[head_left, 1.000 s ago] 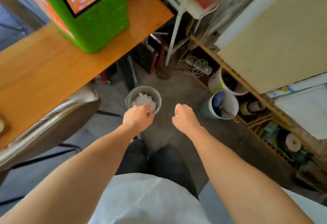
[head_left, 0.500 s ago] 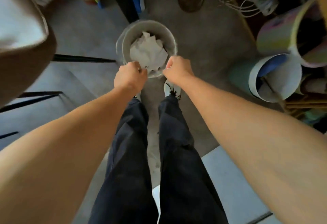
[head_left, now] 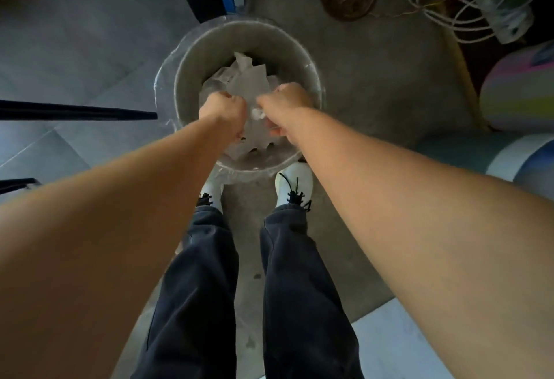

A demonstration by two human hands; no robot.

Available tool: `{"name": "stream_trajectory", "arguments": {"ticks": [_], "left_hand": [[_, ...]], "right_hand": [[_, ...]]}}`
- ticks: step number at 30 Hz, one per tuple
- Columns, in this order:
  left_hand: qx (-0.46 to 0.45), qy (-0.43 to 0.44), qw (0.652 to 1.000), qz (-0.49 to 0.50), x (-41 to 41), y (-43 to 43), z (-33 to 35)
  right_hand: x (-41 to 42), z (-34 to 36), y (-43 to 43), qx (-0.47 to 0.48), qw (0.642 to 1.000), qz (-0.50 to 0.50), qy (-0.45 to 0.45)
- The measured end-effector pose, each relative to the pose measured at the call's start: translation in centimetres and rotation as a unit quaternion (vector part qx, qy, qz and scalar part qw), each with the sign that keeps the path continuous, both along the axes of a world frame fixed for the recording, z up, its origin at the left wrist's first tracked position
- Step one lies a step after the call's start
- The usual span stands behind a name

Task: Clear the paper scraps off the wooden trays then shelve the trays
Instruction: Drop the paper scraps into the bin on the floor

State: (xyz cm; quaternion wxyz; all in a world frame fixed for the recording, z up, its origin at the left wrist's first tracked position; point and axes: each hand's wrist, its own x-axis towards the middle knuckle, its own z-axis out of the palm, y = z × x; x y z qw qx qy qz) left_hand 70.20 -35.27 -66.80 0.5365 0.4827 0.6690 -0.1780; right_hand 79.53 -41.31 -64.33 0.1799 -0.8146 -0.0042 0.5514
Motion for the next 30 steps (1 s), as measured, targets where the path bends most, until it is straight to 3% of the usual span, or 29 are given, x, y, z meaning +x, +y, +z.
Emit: {"name": "stream_trajectory", "arguments": {"ticks": [5,9,13,16,19,22,30], "left_hand": [[-0.063,-0.015,0.994,0.087,-0.2,0.4,-3.0],[-0.068,-0.021,0.992,0.101,-0.6,0.6,-2.5],[-0.044,-0.002,0.999,0.017,-1.4,1.0,0.0],[-0.012,0.014,0.994,-0.111,-1.7,1.5,3.6],[0.081,0.018,0.955,-0.286,-1.3,2.0,9.2],[0.151,0.030,0.909,-0.387,-1.0,2.2,16.6],[0.258,0.055,0.897,-0.355,-3.5,0.5,42.1]], "right_hand": [[0.4,-3.3,0.4,-0.028,0.999,-0.025,0.012],[1.0,-2.7,0.6,-0.029,1.000,-0.003,0.004],[1.0,-0.3,-0.2,-0.036,0.999,0.019,-0.028],[1.1,3.0,-0.4,-0.016,0.986,0.150,-0.078],[1.4,8.5,-0.1,0.028,0.950,0.275,-0.146],[1.6,15.6,0.5,0.044,0.919,0.340,-0.195],[-0.6,40.0,-0.6,0.094,0.850,0.437,-0.279]]}}
